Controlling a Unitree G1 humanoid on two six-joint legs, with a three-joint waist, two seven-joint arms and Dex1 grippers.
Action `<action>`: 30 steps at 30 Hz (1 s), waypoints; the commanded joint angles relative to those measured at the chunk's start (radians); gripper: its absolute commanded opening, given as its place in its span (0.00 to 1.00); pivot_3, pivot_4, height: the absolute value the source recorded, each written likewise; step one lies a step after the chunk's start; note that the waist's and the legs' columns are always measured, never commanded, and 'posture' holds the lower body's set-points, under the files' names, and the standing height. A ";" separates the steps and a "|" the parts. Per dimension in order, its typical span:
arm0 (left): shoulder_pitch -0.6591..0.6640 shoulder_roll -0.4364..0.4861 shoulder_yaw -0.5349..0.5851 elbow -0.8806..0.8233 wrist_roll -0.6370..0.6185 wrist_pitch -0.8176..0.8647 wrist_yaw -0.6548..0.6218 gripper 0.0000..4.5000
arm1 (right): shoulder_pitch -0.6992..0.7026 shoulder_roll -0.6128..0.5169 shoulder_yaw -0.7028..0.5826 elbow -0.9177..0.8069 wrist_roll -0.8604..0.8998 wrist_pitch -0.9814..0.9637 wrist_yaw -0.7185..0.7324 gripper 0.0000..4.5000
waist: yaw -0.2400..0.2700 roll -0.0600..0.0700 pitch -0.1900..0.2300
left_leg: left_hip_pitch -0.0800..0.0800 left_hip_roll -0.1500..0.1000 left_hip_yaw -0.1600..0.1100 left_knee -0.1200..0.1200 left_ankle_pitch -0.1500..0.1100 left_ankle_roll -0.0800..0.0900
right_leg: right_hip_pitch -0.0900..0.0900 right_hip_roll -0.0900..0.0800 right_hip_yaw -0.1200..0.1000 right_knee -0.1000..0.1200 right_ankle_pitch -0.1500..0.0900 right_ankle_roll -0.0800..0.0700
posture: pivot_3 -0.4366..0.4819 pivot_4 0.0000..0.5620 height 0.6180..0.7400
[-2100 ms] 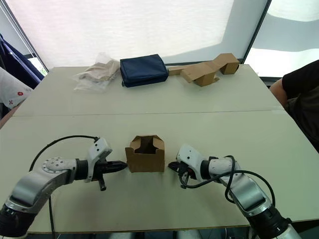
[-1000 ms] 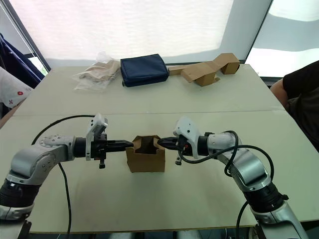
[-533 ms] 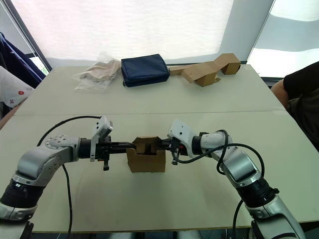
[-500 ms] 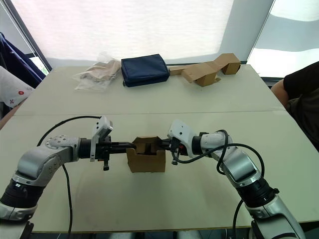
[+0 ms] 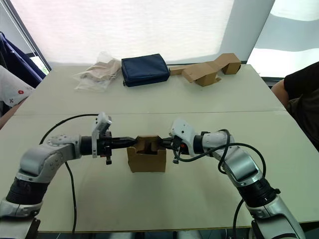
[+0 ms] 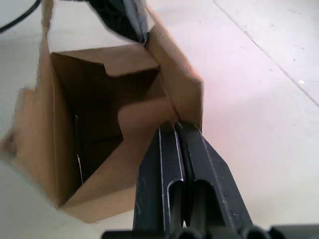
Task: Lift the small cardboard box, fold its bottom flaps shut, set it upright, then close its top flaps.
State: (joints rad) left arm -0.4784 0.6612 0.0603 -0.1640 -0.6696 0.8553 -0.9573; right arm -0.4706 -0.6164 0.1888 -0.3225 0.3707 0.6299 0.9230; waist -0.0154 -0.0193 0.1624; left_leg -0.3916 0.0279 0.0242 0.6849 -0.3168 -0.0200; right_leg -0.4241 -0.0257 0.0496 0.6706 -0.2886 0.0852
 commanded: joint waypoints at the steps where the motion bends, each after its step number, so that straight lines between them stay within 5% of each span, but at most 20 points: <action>1: -0.046 0.025 0.055 0.052 -0.032 -0.001 -0.026 0.00 | -0.026 -0.027 -0.095 -0.080 0.090 0.034 0.023 0.00 | -0.002 0.000 0.000 | 0.000 0.000 0.000 0.000 0.000 0.000 | 0.000 0.000 0.000 0.000 0.000 0.000 | 0.48 0.27 1.00; 9: -0.129 -0.001 -0.086 0.340 0.169 -0.205 -0.097 0.00 | -0.086 -0.064 -0.218 -0.223 0.243 0.176 -0.039 0.00 | 0.003 0.000 0.000 | 0.000 0.000 0.000 -0.001 0.000 0.000 | 0.000 0.001 0.000 -0.001 0.000 0.000 | 0.48 0.27 1.00; 16: -0.156 -0.056 -0.163 0.503 0.261 -0.310 -0.174 0.00 | -0.005 -0.118 -0.186 -0.451 0.379 0.313 -0.095 0.00 | 0.004 0.000 0.000 | -0.001 -0.001 0.000 0.000 0.000 0.000 | 0.000 -0.001 0.000 -0.001 0.000 0.000 | 0.48 0.27 1.00; 30: -0.102 -0.097 -0.203 0.460 0.295 -0.293 -0.241 0.00 | 0.008 -0.212 0.117 -0.436 0.089 0.177 -0.140 0.00 | 0.000 0.000 0.000 | -0.001 -0.001 0.000 0.000 0.000 0.000 | 0.000 -0.001 0.000 -0.001 0.000 0.000 | 0.48 0.27 1.00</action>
State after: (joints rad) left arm -0.5793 0.5706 -0.1457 0.3309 -0.3830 0.5768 -1.2142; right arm -0.4559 -0.8429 0.3035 -0.7567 0.4872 0.8480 0.7849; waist -0.0150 -0.0194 0.1625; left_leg -0.3927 0.0270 0.0243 0.6850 -0.3168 -0.0198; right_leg -0.4245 -0.0262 0.0493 0.6694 -0.2886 0.0853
